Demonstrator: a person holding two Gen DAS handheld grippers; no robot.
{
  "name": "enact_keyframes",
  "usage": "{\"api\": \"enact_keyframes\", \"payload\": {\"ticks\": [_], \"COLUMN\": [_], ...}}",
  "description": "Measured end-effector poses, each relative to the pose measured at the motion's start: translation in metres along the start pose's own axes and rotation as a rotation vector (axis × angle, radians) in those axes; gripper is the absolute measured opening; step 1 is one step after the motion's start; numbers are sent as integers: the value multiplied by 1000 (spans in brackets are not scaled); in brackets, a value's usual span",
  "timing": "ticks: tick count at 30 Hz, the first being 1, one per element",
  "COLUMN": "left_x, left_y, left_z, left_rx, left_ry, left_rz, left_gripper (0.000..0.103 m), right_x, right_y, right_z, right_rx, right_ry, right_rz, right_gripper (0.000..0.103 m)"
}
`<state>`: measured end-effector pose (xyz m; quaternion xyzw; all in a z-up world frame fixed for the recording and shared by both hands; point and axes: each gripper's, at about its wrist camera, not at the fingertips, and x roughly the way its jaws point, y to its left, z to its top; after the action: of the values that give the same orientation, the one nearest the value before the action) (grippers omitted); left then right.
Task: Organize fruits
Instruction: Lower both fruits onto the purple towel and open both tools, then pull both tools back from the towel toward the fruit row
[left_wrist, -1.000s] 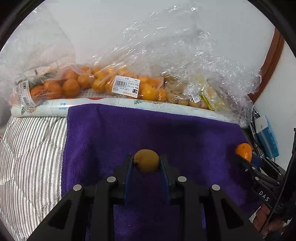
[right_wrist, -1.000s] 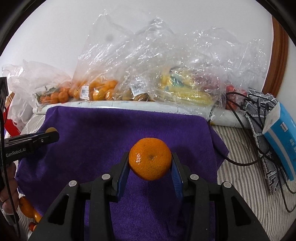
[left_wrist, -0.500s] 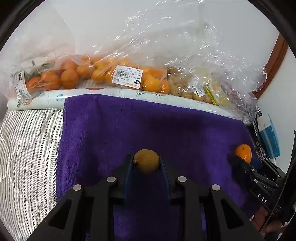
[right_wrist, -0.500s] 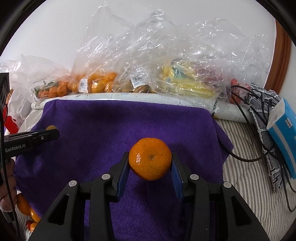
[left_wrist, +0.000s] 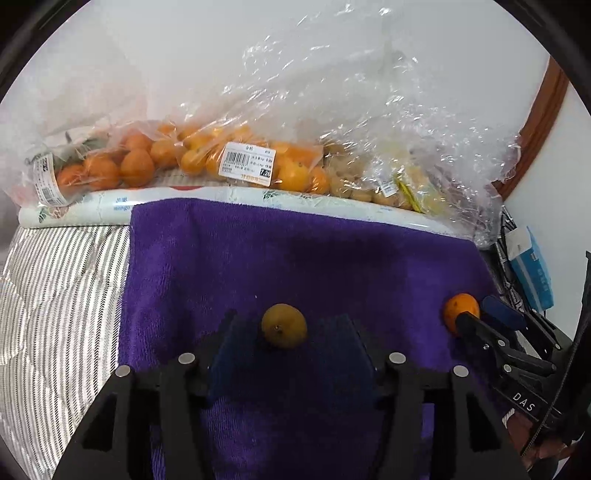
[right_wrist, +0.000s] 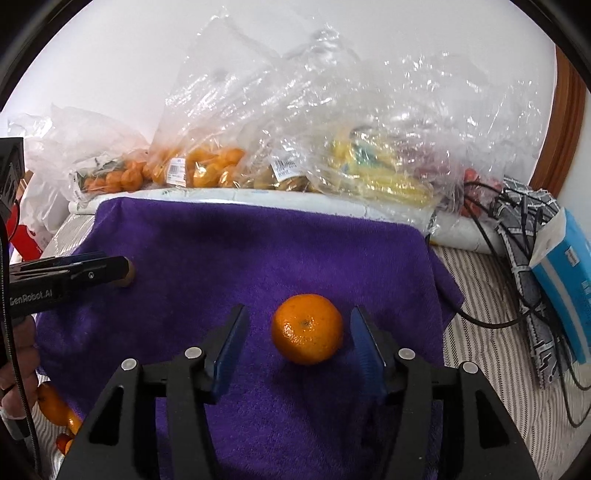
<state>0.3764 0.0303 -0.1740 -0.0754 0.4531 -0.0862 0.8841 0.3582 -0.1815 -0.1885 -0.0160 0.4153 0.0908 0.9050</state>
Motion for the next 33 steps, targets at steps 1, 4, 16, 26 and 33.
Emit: {"api": "enact_keyframes", "payload": {"ticks": [1,4,16,26,33], "left_x": [-4,-16,-92,-153,-191], "left_y": [-1,-3,-5,-21,-37], "left_z": [0,-2,-19,-49,-72], "left_rx": [2,0,-34,-33,19], "left_ry": [-3,-8,-101,-129,-153], "left_rz": [1,12,-9,-71,-90], "left_gripper": [56,56,56,56,56], "right_x": [-2,-8,-78,-165,-208], "right_y": [1,3,2,13,31], "right_z": [1,5,-10,-29,-49], "right_rx": [-1,-5,88,97,66], "right_ry": [0,15,-13,-148,-184], "right_rz": [-2,-7,-27,-48,-57], "right_gripper": [66,74,80,80,80]}}
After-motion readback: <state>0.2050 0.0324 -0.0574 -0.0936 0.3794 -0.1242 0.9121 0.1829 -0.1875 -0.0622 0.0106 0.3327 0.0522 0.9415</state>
